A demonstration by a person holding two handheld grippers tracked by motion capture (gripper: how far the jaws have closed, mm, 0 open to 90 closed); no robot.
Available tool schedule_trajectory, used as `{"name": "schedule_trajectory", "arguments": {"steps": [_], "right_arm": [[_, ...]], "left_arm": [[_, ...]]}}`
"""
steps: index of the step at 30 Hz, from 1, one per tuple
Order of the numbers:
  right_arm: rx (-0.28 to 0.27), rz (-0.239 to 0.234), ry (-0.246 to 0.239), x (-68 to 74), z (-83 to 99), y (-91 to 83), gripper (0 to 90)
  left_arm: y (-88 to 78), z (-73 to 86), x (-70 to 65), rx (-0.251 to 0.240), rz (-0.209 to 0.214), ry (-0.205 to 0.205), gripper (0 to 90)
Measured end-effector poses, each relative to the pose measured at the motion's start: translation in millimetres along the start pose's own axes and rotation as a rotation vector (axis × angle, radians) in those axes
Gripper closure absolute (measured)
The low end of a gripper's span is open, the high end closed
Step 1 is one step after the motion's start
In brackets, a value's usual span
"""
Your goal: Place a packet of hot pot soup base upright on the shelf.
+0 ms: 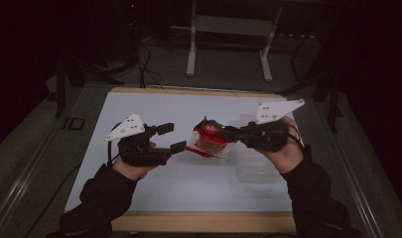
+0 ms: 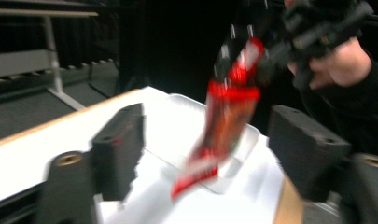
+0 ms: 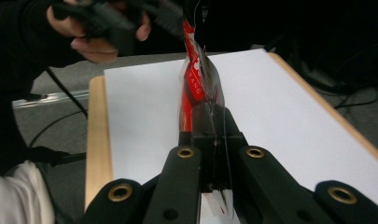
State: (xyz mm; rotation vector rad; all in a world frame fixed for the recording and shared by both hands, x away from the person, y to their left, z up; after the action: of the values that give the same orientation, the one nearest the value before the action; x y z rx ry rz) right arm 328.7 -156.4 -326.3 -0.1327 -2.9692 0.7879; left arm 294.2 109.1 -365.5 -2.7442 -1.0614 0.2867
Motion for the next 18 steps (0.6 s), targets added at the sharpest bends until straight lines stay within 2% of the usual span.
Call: {"name": "schedule_trajectory", "arguments": {"steps": [2,4,5,7,10,11,12,16,17,18], "right_arm": [[-0.005,0.011,-0.01,-1.8,-2.2,-12.3,90.0],[-0.006,0.015,-0.015,-2.4,-2.3,-16.0,90.0],[-0.006,0.022,-0.014,-3.4,-2.3,-20.6,90.0],[0.002,0.036,-0.027,-5.9,0.4,-32.7,90.0],[0.016,0.048,-0.034,-7.1,3.4,-38.7,90.0],[0.02,0.048,-0.038,-7.9,5.1,-41.4,90.0],[0.029,0.058,-0.053,-9.5,9.6,-46.8,90.0],[0.045,0.066,-0.05,-11.2,16.6,-53.2,90.0],[0.05,0.069,-0.061,-12.0,18.9,-55.4,90.0],[0.061,0.066,-0.067,-12.4,23.1,-59.4,90.0]], "left_arm": [[0.6,3.9,-0.7,0.022,0.003,0.014,16.0],[0.7,6.3,-0.8,0.028,0.01,0.015,15.0],[1.0,12.1,0.1,0.044,0.011,0.007,15.0],[1.2,17.2,0.9,0.046,0.017,-0.002,13.7],[1.1,22.2,1.1,0.046,0.026,-0.007,7.3],[0.0,28.5,0.6,0.033,0.029,-0.008,7.3],[-0.1,31.8,0.5,0.038,0.021,-0.004,1.9],[-1.4,43.2,0.0,0.057,0.002,0.003,1.3],[-2.9,49.5,0.1,0.059,-0.012,0.004,1.3],[-4.2,53.0,0.2,0.066,-0.007,0.0,1.3]]}}
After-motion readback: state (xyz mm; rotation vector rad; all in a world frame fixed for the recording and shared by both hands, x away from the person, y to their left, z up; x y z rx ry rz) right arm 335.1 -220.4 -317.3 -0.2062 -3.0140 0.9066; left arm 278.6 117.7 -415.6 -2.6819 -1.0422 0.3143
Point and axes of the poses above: each handheld gripper's, and its own axes: y roughly forward along the jaws, z roughly out of its underside, x roughly to its left, the point moved 4 cm from there along y, roughly forward along the jaws, and after that the axes turned 11 degrees about -z, right-handed, at the moved point
